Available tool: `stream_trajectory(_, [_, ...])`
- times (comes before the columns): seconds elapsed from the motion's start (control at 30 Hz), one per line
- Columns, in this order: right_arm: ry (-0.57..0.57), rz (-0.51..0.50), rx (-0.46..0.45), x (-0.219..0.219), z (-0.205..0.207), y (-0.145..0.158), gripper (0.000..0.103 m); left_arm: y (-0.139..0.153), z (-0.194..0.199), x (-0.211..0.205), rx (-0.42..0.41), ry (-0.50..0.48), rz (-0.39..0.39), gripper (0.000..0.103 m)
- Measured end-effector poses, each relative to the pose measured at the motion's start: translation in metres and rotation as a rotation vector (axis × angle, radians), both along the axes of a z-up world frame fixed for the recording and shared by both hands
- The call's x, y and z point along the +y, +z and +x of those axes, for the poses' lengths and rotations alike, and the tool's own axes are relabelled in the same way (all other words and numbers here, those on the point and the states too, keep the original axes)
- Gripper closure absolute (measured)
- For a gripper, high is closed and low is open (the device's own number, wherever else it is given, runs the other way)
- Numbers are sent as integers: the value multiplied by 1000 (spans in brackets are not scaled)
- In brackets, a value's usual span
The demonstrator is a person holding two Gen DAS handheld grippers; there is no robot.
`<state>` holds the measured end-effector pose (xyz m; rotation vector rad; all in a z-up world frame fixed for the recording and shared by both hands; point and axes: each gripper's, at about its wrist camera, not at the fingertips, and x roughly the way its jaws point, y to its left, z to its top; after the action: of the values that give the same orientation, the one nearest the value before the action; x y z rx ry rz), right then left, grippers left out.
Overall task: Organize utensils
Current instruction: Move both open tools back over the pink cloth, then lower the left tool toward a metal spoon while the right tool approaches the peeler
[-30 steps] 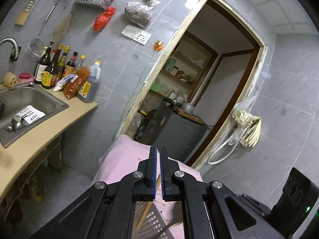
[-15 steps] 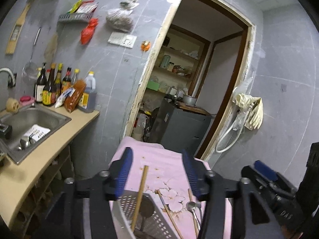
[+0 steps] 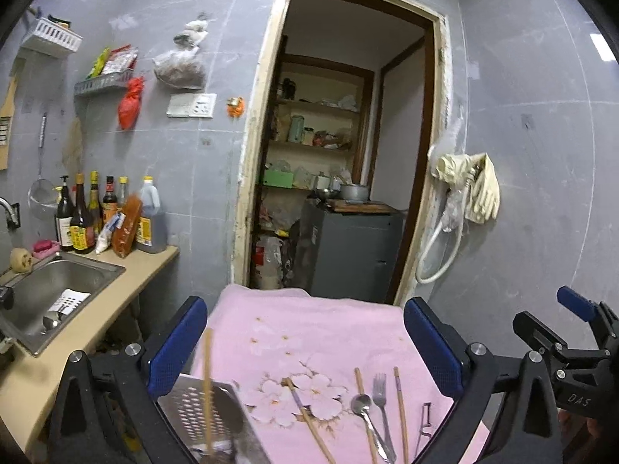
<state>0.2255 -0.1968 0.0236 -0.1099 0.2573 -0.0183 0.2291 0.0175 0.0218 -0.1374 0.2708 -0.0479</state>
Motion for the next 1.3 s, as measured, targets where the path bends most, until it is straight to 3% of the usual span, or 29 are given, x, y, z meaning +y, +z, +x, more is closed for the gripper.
stream_trajectory(0.23, [-37,-25,18,-23,6,-8,1,-16,15,-30,42,-11,29,1])
stream_trajectory(0.5, [-60,-14,68,-44,26,-32,2,-33,39,-60,97,-9,119,1])
stream_trajectory(0.87, [-37,57,234,-74,70,-104,2,-64,86,-86,219,-49,138,1])
stream_trajectory(1.17, [13,103,350,-86,107,-160,2,-109,122,-99,336,-66,127,1])
stream_trajectory(1.3, [46,149,422,-86,118,-180,15,-130,129,-102,391,-87,126,1])
